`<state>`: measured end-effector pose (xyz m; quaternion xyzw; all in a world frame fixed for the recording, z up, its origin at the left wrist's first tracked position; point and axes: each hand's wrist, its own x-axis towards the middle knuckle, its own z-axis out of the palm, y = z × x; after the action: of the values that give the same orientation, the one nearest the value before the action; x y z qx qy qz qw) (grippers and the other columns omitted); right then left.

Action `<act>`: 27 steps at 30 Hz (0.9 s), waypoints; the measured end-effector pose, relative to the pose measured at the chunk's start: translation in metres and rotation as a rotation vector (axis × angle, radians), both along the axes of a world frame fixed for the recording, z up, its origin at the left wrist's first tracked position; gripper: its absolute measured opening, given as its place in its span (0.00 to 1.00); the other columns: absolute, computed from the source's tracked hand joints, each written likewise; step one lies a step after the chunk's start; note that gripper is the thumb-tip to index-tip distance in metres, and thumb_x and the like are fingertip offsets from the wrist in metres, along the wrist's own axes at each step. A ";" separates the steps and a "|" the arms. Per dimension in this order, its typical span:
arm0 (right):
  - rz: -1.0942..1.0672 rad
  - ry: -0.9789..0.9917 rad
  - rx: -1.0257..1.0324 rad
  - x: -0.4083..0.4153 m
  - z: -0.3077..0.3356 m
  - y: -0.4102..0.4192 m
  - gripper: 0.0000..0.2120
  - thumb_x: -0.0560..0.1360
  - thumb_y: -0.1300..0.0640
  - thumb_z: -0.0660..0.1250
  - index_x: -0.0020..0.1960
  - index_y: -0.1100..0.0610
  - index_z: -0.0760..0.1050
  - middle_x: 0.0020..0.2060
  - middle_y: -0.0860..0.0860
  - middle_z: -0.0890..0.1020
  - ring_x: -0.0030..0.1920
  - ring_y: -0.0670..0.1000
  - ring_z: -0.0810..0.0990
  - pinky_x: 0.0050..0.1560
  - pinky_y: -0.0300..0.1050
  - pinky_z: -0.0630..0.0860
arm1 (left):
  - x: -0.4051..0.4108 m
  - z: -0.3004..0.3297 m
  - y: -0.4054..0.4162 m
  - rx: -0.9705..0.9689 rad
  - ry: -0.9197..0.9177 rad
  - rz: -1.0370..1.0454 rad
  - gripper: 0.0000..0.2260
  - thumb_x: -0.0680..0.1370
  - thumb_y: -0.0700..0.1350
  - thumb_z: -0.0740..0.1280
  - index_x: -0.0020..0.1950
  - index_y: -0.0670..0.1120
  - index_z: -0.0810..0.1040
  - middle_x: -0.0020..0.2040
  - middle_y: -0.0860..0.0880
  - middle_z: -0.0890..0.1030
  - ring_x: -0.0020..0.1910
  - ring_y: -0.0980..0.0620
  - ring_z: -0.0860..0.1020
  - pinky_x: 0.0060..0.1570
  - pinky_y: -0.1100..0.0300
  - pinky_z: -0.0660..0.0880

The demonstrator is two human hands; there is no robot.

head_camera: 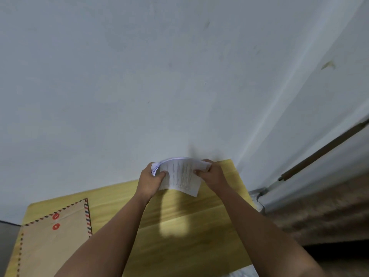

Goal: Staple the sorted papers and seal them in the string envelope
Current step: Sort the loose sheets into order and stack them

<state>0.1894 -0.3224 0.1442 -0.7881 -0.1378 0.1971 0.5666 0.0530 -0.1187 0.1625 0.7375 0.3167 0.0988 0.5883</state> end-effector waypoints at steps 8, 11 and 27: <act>-0.044 0.048 -0.024 0.006 -0.006 0.000 0.09 0.74 0.62 0.76 0.55 0.61 0.84 0.48 0.57 0.87 0.49 0.54 0.84 0.48 0.52 0.81 | 0.007 0.000 0.001 -0.028 -0.006 0.090 0.12 0.78 0.39 0.68 0.56 0.53 0.84 0.50 0.58 0.86 0.50 0.54 0.82 0.50 0.57 0.77; -0.028 0.092 0.036 0.005 -0.007 -0.004 0.09 0.74 0.64 0.76 0.53 0.57 0.84 0.45 0.52 0.86 0.47 0.51 0.84 0.43 0.41 0.81 | 0.005 -0.003 0.003 -0.044 0.016 0.080 0.13 0.79 0.39 0.64 0.55 0.54 0.84 0.50 0.48 0.85 0.44 0.52 0.78 0.48 0.55 0.73; 0.171 -0.124 -0.183 0.019 0.018 -0.011 0.15 0.71 0.54 0.78 0.56 0.44 0.82 0.40 0.44 0.86 0.41 0.43 0.83 0.48 0.44 0.82 | 0.018 0.007 -0.016 0.275 0.110 -0.150 0.17 0.87 0.46 0.58 0.39 0.46 0.64 0.34 0.52 0.69 0.34 0.51 0.67 0.38 0.53 0.65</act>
<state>0.2082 -0.3337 0.1626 -0.8326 -0.2207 0.2076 0.4636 0.0708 -0.1350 0.1699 0.8370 0.2761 0.0564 0.4691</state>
